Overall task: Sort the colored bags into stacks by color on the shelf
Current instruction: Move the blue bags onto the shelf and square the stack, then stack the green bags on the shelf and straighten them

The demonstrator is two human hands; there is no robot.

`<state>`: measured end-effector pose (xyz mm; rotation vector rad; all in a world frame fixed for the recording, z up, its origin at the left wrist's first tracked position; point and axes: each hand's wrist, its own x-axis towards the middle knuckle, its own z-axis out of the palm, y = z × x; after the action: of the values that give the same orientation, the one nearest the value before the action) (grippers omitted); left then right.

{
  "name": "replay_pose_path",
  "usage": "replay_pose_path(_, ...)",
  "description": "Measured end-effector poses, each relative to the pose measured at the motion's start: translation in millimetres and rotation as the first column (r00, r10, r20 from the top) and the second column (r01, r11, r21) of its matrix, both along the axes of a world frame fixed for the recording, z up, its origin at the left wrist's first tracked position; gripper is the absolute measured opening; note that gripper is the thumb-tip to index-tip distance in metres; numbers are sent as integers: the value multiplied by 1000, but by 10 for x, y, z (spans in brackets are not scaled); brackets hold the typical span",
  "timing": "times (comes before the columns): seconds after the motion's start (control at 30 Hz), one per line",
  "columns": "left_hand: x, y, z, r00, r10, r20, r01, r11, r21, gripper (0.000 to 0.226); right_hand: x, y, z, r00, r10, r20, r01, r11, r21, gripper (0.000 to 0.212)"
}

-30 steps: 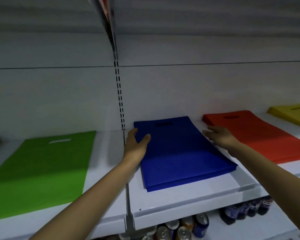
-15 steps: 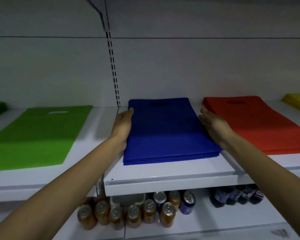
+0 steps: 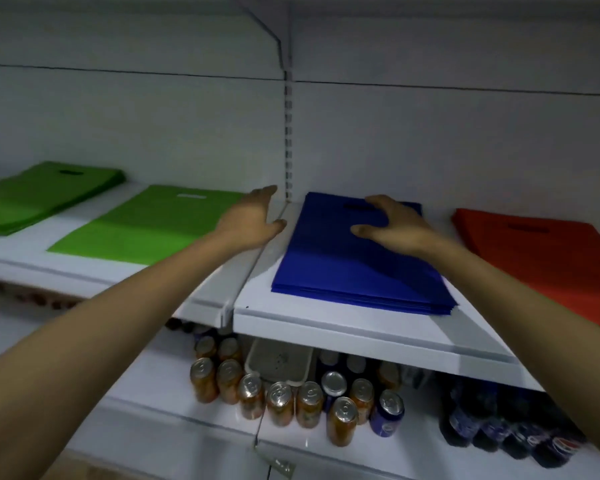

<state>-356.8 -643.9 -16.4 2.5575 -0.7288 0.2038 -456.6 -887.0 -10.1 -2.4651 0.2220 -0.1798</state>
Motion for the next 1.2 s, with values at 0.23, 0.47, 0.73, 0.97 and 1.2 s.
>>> replay_pose_path(0.23, -335, 921, 136, 932, 225, 283, -315, 890, 331, 69, 431, 1181, 193, 931, 365, 11, -353, 906, -233, 69)
replay_pose_path(0.47, -677, 1952, -23, 866, 359, 347, -495, 708, 504, 66, 540, 2431, -13, 794, 607, 35, -486, 669, -563, 73)
replay_pose_path(0.73, -739, 2844, -142, 808, 463, 364, -589, 613, 527, 64, 728, 3356, -86, 723, 691, 10, -487, 521, -701, 69)
replay_pose_path(0.97, -432, 3893, -91, 807, 476, 351, -590, 608, 532, 61, 1163, 4211, -42, 755, 655, -33, -491, 530, -691, 63)
replay_pose_path(1.2, 93, 4870, -106, 847, 457, 273, -532, 709, 463, 63, 1578, 4999, -148, 820, 573, -7, -494, 702, -513, 55)
